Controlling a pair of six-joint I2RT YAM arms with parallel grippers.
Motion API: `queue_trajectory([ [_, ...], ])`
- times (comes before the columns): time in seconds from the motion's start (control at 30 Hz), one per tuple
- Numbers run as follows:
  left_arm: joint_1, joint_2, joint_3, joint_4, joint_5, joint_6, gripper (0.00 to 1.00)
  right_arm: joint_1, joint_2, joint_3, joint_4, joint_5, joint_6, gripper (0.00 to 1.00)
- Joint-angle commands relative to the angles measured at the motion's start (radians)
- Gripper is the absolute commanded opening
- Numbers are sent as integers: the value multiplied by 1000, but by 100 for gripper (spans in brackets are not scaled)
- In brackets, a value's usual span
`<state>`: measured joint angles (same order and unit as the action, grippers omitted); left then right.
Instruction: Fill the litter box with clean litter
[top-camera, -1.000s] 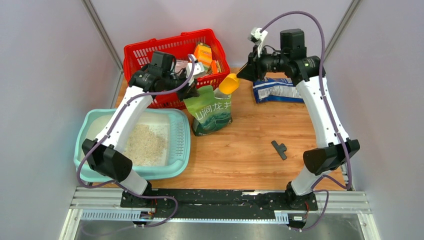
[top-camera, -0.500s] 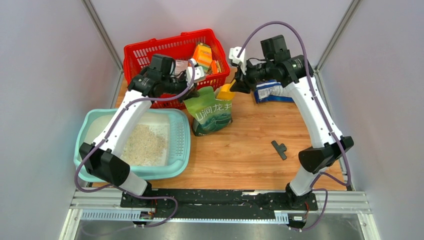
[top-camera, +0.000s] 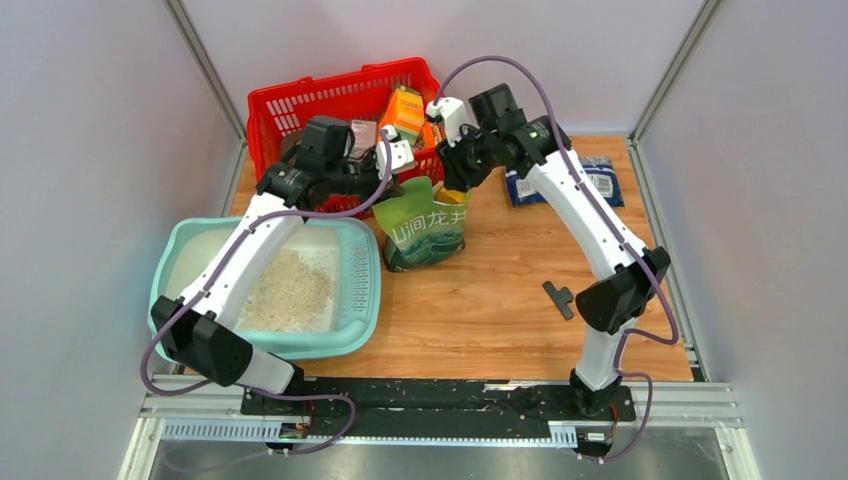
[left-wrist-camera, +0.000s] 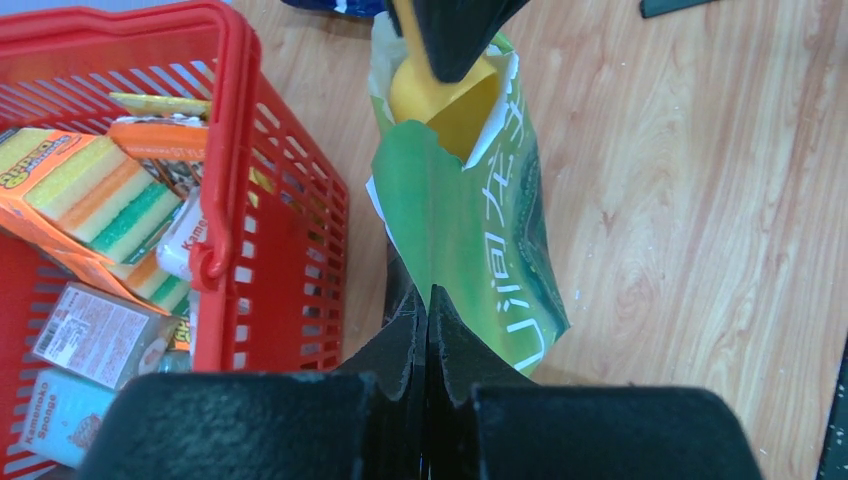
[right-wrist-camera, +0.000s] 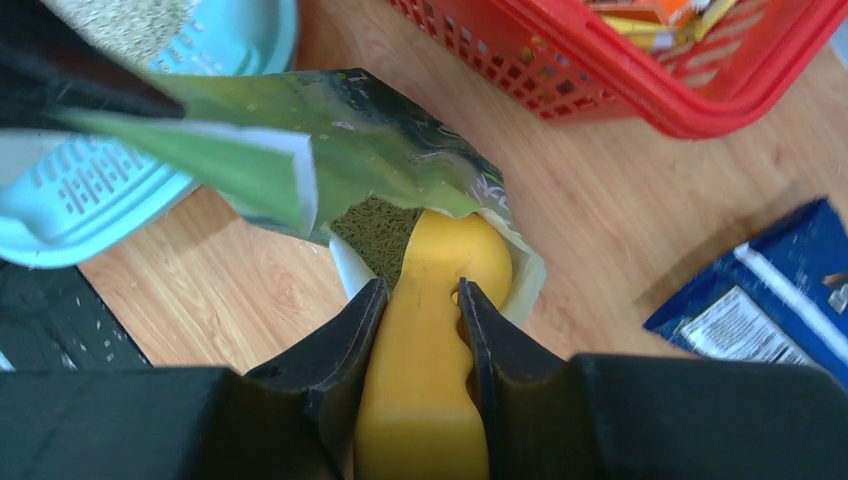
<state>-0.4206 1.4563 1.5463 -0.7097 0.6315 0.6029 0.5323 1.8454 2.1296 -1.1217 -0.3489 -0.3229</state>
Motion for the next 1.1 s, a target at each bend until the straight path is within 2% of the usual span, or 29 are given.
queue_trajectory([
  [0.0, -36, -148, 12, 220, 50, -23, 0, 35, -71, -34, 56, 313, 275, 0],
  [0.13, -59, -172, -26, 230, 48, -43, 0, 43, -68, -75, 60, 347, 317, 0],
  [0.27, -64, -186, -49, 251, 50, -66, 0, 61, -103, -227, 147, 462, 363, 0],
  [0.4, -66, -192, -64, 276, 50, -86, 0, 70, -153, -474, 275, 452, 420, 0],
  [0.6, -66, -201, -72, 286, 51, -88, 0, 121, -143, -599, 364, 461, 396, 0],
  [0.77, -64, -195, -80, 312, 51, -92, 0, 120, -123, -683, 381, 249, 453, 0],
  [0.97, -66, -178, -84, 320, 65, -127, 0, 60, -80, -663, 430, -25, 550, 0],
  [1.0, -67, -177, -84, 317, 68, -144, 0, 51, -81, -674, 453, -63, 612, 0],
  [1.07, -70, -175, -86, 311, 65, -153, 0, 14, -100, -723, 603, -179, 706, 0],
])
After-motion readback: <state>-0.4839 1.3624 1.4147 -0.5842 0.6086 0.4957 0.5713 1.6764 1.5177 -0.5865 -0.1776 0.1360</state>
